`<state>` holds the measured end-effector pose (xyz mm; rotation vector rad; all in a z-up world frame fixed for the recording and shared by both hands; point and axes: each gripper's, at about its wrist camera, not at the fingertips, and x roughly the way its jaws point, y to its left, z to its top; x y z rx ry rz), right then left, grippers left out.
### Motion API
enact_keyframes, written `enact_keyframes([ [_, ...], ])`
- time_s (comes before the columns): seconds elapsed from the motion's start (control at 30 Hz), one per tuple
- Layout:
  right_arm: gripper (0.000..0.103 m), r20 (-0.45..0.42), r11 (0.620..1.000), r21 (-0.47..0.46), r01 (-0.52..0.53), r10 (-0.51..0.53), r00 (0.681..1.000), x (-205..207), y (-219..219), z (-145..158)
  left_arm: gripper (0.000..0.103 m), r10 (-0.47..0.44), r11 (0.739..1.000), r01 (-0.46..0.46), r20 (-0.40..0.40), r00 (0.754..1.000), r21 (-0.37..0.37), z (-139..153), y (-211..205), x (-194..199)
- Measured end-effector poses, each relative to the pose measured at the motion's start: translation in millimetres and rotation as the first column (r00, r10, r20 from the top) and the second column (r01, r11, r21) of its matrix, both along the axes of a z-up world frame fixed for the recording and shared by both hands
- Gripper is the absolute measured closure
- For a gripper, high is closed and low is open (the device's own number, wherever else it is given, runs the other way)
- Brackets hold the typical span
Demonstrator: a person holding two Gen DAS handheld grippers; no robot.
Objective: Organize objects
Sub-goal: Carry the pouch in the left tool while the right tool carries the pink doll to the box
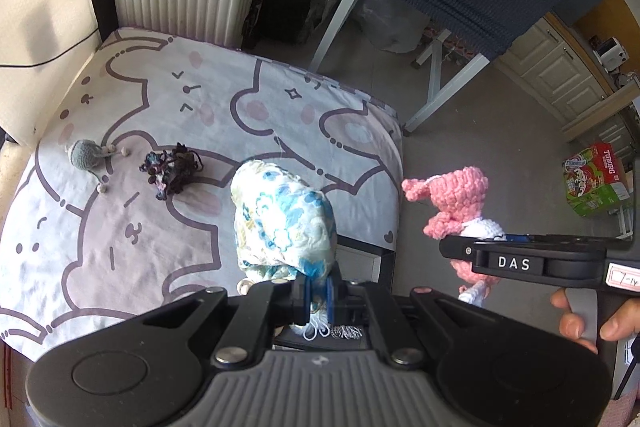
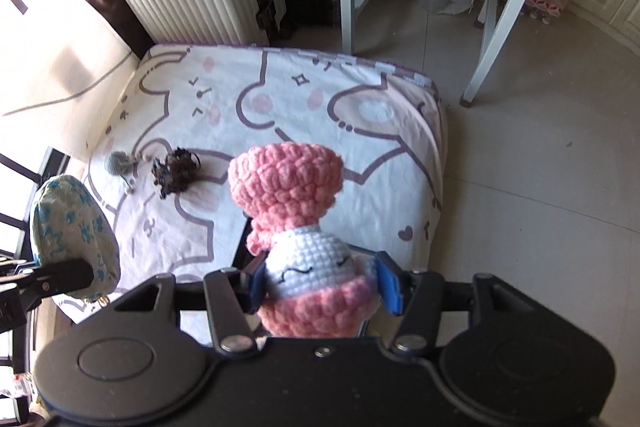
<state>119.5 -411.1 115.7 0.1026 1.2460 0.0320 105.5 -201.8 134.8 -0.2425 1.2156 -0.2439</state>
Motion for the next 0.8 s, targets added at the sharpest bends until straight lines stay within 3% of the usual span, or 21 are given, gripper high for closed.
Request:
enact_keyframes([
  [0.27, 0.046, -0.076, 0.999, -0.027, -0.021, 0.019, 0.997, -3.9, 8.8, -66.0, 0.096, -0.019, 0.997, 0.013, -0.08, 0.997, -0.072, -71.1, -14.7, -1.3],
  [0.73, 0.044, -0.104, 1.0, 0.007, -0.001, 0.002, 0.995, 17.6, -3.5, -169.7, 0.096, -0.062, 0.998, 0.061, -0.09, 0.994, -0.016, -171.3, -56.1, 16.0],
  [0.8, 0.04, -0.112, 1.0, 0.011, 0.008, -0.006, 0.994, 19.0, -5.3, -180.8, 0.092, -0.049, 0.999, 0.049, -0.088, 0.995, -0.002, -180.5, -57.5, 17.8],
])
